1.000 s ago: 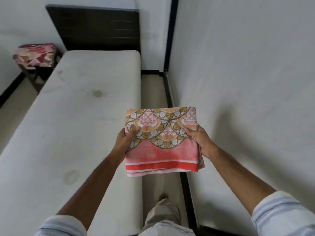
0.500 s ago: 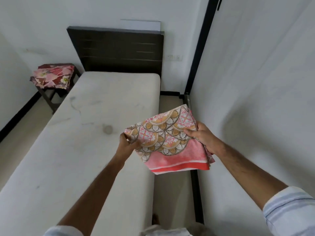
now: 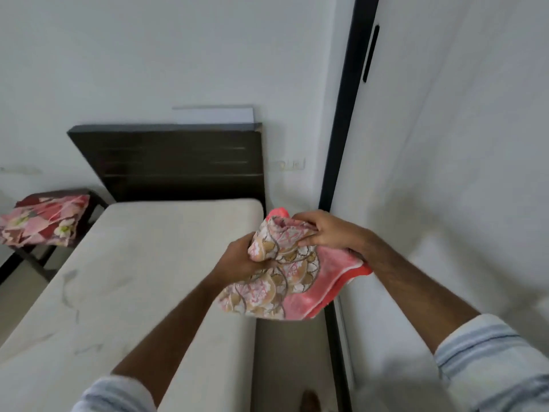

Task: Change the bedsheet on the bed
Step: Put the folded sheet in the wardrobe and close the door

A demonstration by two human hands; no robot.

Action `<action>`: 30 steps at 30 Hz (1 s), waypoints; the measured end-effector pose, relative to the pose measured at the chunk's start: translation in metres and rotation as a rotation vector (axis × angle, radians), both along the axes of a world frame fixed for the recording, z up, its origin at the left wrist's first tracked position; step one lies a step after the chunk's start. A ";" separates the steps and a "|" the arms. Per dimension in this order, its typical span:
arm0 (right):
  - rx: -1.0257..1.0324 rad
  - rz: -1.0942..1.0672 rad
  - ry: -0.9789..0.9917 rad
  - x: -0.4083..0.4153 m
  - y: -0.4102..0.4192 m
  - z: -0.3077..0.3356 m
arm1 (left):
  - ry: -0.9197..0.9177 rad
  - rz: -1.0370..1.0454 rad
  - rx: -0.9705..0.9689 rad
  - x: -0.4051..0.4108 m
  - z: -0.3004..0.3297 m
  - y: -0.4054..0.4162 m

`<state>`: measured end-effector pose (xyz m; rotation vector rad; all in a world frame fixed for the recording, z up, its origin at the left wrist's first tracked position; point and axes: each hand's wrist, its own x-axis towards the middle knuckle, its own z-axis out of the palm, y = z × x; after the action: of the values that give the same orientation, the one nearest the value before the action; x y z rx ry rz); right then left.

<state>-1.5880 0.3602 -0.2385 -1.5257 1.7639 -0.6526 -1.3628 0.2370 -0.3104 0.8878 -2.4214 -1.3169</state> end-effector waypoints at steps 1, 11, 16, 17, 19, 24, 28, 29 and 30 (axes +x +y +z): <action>-0.052 0.017 0.097 -0.017 -0.022 0.008 | 0.059 0.074 -0.005 -0.018 0.001 -0.012; -0.265 -0.103 1.300 -0.246 -0.208 0.048 | 0.180 0.350 -0.088 -0.210 0.011 -0.192; -0.068 -0.183 1.639 -0.363 -0.272 0.083 | 0.256 0.248 -0.035 -0.309 0.022 -0.301; -0.017 -0.219 1.691 -0.384 -0.284 0.092 | 0.267 0.214 -0.033 -0.330 0.027 -0.323; 0.095 -0.239 1.783 -0.416 -0.301 0.103 | 0.275 0.155 -0.050 -0.365 0.035 -0.356; 0.309 -0.253 1.909 -0.485 -0.336 0.135 | 0.251 0.001 -0.146 -0.454 0.063 -0.421; 0.307 -0.219 1.929 -0.511 -0.349 0.149 | 0.257 -0.045 -0.191 -0.497 0.070 -0.448; 0.325 -0.199 1.948 -0.516 -0.355 0.151 | 0.257 -0.055 -0.180 -0.505 0.068 -0.453; 0.356 -0.183 1.964 -0.521 -0.361 0.153 | 0.260 -0.064 -0.160 -0.512 0.067 -0.456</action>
<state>-2.1086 -0.0006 -0.0858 -1.6601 2.9252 1.6820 -1.8743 -0.2194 -0.2432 0.5642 -2.3269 -1.1580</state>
